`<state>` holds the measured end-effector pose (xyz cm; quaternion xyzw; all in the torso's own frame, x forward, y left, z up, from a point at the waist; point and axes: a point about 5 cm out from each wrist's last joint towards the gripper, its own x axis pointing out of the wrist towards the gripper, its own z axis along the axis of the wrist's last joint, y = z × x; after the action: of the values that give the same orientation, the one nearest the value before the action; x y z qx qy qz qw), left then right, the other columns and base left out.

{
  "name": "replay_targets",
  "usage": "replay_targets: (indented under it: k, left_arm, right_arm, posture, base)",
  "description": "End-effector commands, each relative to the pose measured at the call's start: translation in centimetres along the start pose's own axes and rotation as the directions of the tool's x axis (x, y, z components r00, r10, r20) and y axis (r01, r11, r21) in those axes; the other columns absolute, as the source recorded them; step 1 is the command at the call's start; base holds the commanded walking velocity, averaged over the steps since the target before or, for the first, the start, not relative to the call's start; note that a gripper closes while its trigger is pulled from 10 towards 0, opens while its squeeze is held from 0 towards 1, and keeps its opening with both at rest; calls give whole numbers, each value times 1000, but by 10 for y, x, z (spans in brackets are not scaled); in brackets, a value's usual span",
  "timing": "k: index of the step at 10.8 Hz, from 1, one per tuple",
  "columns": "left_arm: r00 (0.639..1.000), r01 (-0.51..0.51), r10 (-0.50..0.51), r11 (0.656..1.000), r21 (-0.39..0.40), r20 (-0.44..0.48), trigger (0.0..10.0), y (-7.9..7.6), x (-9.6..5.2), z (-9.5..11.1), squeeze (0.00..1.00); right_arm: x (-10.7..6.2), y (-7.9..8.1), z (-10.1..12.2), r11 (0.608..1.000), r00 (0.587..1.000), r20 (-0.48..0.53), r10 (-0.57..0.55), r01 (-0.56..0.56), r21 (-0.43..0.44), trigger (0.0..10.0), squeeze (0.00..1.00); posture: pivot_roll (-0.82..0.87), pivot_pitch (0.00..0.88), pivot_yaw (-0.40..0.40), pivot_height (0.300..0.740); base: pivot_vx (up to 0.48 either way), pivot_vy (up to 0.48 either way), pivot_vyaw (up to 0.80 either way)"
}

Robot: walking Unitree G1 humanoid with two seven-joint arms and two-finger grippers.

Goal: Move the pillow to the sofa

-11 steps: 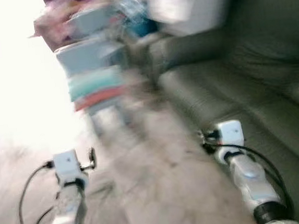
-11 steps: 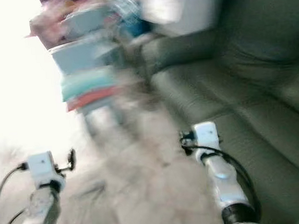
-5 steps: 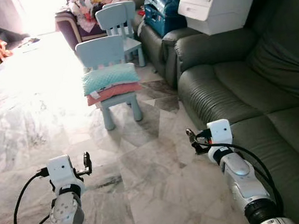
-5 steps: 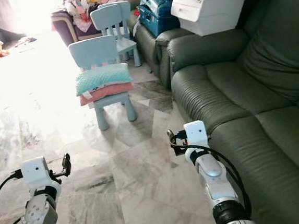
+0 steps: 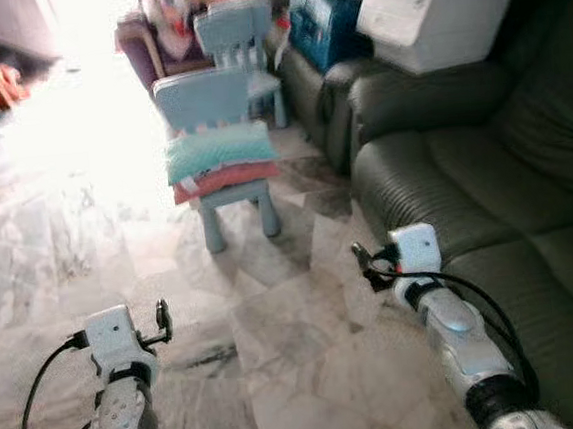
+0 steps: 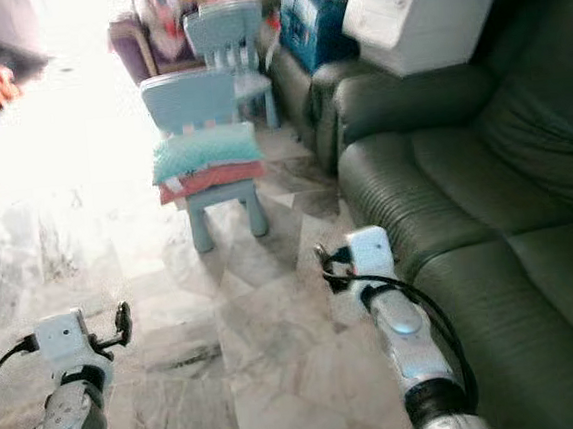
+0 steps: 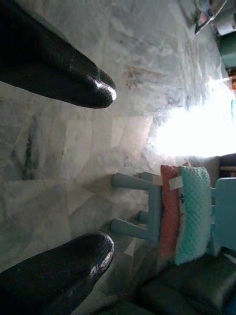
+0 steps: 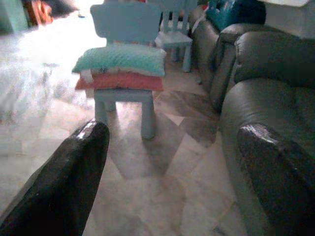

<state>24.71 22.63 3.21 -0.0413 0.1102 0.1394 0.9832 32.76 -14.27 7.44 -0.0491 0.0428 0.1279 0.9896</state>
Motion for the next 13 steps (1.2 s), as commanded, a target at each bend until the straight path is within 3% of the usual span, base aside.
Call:
replay_targets:
  k: [1, 7, 9, 13]
  left_arm:
    - [999, 25, -25, 1000, -4, 28, 10000, -7, 2, 7, 0]
    - [1000, 21, -21, 1000, -9, 8, 10000, -8, 1, 5, 0]
    - [1000, -9, 9, 1000, -23, -20, 10000, -5, 2, 1, 0]
    - [1000, 3, -3, 999, -51, -9, 10000, -7, 3, 2, 0]
  right_arm:
    - [-4, -11, -4, 1000, 1000, -12, -25, 24, -12, 10000, 0]
    - [-2, -6, -2, 1000, 1000, 2, 0, 0, -1, 10000, 0]
    - [-1, -5, -2, 1000, 1000, 2, 8, -8, -14, 10000, 0]
    - [1, -2, -1, 999, 1000, -2, 18, -18, -30, 10000, 0]
  posture:
    - [-156, 0, 39, 740]
    - [-154, 0, 40, 740]
    - [-153, 0, 38, 740]
    - [-152, 0, 33, 740]
  base:
    - [439, 0, 0]
    - [423, 0, 0]
    - [0, 0, 0]
    - [0, 0, 800]
